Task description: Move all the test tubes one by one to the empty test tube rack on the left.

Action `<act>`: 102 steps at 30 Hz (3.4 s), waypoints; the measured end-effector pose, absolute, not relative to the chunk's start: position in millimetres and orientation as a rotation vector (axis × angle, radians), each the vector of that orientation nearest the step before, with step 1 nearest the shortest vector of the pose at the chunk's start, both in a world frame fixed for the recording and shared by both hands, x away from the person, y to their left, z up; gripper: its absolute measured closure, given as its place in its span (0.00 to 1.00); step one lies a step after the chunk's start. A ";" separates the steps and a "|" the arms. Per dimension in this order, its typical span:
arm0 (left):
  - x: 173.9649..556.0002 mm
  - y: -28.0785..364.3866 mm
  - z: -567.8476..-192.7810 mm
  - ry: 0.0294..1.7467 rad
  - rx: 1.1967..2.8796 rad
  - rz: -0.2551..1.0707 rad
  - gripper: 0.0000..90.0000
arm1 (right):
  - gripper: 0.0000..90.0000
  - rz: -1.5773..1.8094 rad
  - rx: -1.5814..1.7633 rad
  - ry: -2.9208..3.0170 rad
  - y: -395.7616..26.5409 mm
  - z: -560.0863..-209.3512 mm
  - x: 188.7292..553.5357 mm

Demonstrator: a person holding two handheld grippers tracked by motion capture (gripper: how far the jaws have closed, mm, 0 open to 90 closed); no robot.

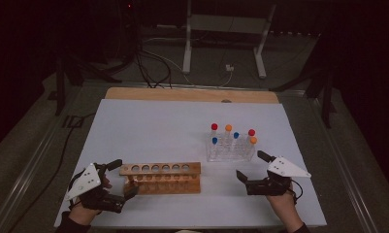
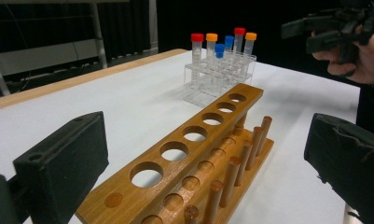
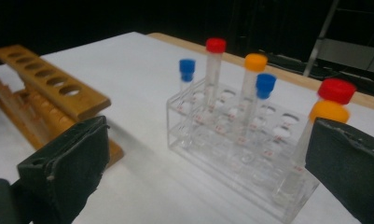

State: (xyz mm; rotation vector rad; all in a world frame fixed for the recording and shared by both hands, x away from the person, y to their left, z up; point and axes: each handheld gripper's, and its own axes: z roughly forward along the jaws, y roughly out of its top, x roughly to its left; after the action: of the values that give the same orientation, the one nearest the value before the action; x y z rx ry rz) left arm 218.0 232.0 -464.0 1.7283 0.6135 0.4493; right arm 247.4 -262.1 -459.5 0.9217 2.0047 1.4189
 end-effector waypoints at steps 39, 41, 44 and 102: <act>217.2 231.8 -463.5 0.607 1.722 0.441 0.01 | 0.07 1.364 0.923 2.095 -197.6 -452.6 303.4; 217.2 232.3 -463.3 0.609 1.720 0.442 0.01 | 0.08 1.350 0.938 2.103 -195.5 -455.1 305.8; 217.4 232.0 -463.7 0.605 1.723 0.436 0.01 | 0.13 1.324 0.950 2.114 -192.5 -457.9 308.0; 221.3 229.3 -441.7 0.625 1.722 0.406 0.01 | 0.86 1.268 0.895 2.109 -183.5 -435.7 313.8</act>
State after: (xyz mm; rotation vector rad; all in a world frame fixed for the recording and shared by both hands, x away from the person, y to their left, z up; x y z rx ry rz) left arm 221.3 229.3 -441.7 1.7222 0.6254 0.4063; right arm 313.8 -183.5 -435.7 0.8955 2.1092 1.2677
